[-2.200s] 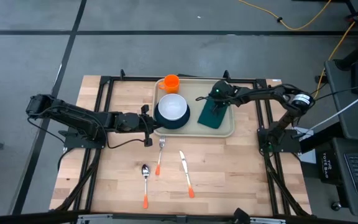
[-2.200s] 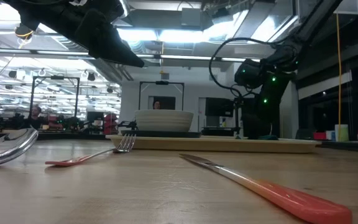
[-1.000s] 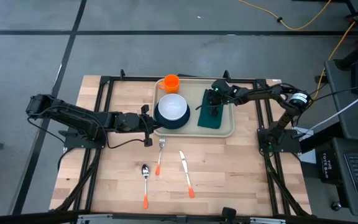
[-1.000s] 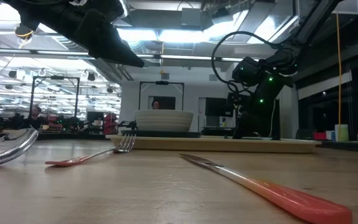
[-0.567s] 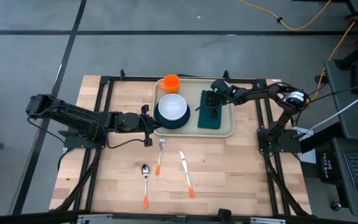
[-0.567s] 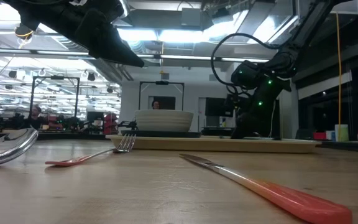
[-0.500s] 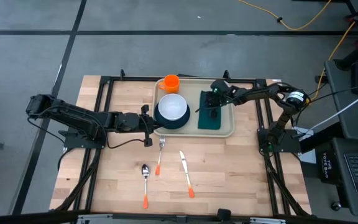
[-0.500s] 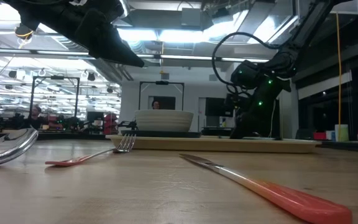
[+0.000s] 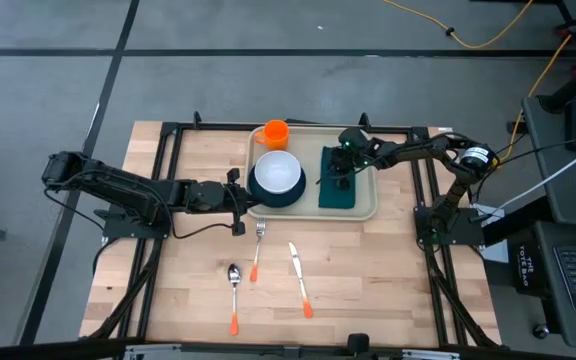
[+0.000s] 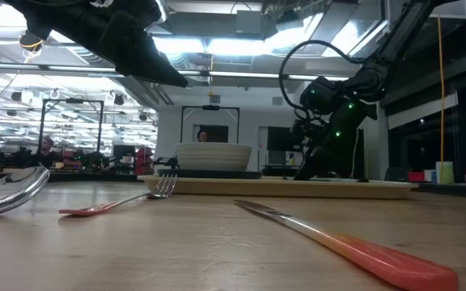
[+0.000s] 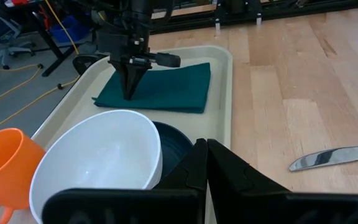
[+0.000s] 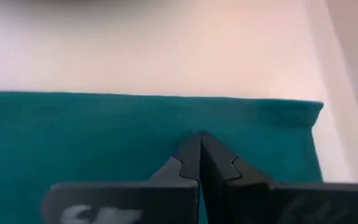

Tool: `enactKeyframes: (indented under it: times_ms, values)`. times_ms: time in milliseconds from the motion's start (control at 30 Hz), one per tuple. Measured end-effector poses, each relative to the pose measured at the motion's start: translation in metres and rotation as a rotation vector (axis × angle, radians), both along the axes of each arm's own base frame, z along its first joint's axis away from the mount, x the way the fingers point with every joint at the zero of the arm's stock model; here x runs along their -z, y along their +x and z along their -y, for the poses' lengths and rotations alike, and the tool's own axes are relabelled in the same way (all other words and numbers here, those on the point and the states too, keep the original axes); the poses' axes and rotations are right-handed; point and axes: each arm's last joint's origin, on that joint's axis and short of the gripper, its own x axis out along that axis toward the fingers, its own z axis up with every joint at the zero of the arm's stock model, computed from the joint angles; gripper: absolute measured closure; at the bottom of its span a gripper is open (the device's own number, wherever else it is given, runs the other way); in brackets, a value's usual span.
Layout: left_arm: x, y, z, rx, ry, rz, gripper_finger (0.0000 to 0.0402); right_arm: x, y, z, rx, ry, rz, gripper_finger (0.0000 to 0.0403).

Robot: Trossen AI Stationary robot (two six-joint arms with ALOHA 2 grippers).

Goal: Set up tray
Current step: Put the green napkin to the right of the green plate on the gray serving tray, then put the orange fork on top of the napkin to the right of the green plate on the gray serving tray

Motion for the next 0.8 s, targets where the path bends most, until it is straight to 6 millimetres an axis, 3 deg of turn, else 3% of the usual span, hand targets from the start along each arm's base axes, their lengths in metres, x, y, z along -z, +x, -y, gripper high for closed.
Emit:
enactKeyframes:
  times_ms: [200, 433, 567, 800]
  values:
    - [0.000, 0.000, 0.000, 0.000, 0.000, 0.000, 0.0396, -0.005, 0.000, 0.000, -0.010, -0.027, 0.015, 0.0403]
    - [0.000, 0.000, 0.000, -0.004, -0.008, 0.001, 0.0400, -0.045, -0.011, -0.006, 0.026, -0.088, 0.056, 0.0403]
    - [0.000, 0.000, 0.000, -0.012, -0.029, 0.006, 0.0399, -0.077, -0.022, -0.028, 0.048, -0.044, 0.091, 0.0403]
    - [0.000, 0.000, 0.000, 0.005, 0.017, -0.004, 0.0398, -0.117, -0.036, -0.090, 0.049, -0.044, 0.112, 0.0403]
